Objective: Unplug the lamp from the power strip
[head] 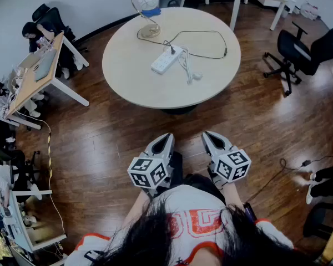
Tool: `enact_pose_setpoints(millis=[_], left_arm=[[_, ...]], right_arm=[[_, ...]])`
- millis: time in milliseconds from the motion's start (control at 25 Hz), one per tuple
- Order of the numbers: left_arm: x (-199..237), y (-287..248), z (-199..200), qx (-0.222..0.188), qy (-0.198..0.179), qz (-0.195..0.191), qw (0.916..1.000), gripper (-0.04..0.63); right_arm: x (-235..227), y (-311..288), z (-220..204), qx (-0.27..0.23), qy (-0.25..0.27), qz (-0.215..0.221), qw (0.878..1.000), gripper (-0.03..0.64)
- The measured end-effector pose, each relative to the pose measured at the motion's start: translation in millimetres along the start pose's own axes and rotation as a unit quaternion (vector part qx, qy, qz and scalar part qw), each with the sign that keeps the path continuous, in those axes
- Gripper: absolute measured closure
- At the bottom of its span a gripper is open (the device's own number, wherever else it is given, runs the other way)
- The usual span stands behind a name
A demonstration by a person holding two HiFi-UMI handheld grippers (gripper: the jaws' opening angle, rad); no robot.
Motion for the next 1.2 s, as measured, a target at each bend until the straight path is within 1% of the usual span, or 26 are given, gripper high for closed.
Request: enact_pose_setpoints(millis=[160, 240, 360, 520, 640, 760, 880, 1040, 1200], left_arm=[[8, -14, 9, 0.001, 0.0, 0.003, 1.0, 0.595], [17, -25, 18, 0.004, 0.0, 0.004, 1.0, 0.595], [40, -41, 39, 0.001, 0.004, 0.009, 1.0, 0.595], [75, -60, 76, -0.015, 0.009, 0.019, 0.9997, 0.595], [98, -73, 100, -0.02, 0.008, 0.02, 0.9996, 0.595], [118, -86, 116, -0.017, 0.006, 0.015, 0.9997, 0.595], [132, -102, 128, -0.012, 0.006, 0.002, 0.9999, 0.595], [141, -122, 135, -0.005, 0.008, -0.022, 0.9997, 0.595], [150, -138, 139, 0.002, 0.018, -0.027, 0.9995, 0.595]], right_arm=[[-17, -9, 14, -0.012, 0.007, -0.028, 1.0, 0.617], [-24, -22, 23, -0.019, 0.012, -0.034, 0.999, 0.617], [-29, -57, 36, -0.012, 0.016, -0.027, 0.999, 0.617], [-26, -109, 57, 0.0, 0.024, -0.006, 1.0, 0.617], [-26, -143, 72, 0.007, 0.032, 0.003, 0.999, 0.617], [-28, -169, 79, 0.014, 0.032, 0.001, 0.999, 0.617], [-35, -185, 83, 0.016, 0.03, -0.013, 0.999, 0.617], [-46, -196, 87, 0.017, 0.03, -0.035, 0.999, 0.617], [-47, -200, 88, 0.027, 0.029, -0.047, 0.998, 0.617]])
Point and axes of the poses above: the fingertips, and each gripper's own axes: y backward along the fingers, x to its left, z out of its top, the point moved 4 cm from there along y, backward along the fingers, and after that the axes turned 11 degrees about z, right-handed, at the moved point
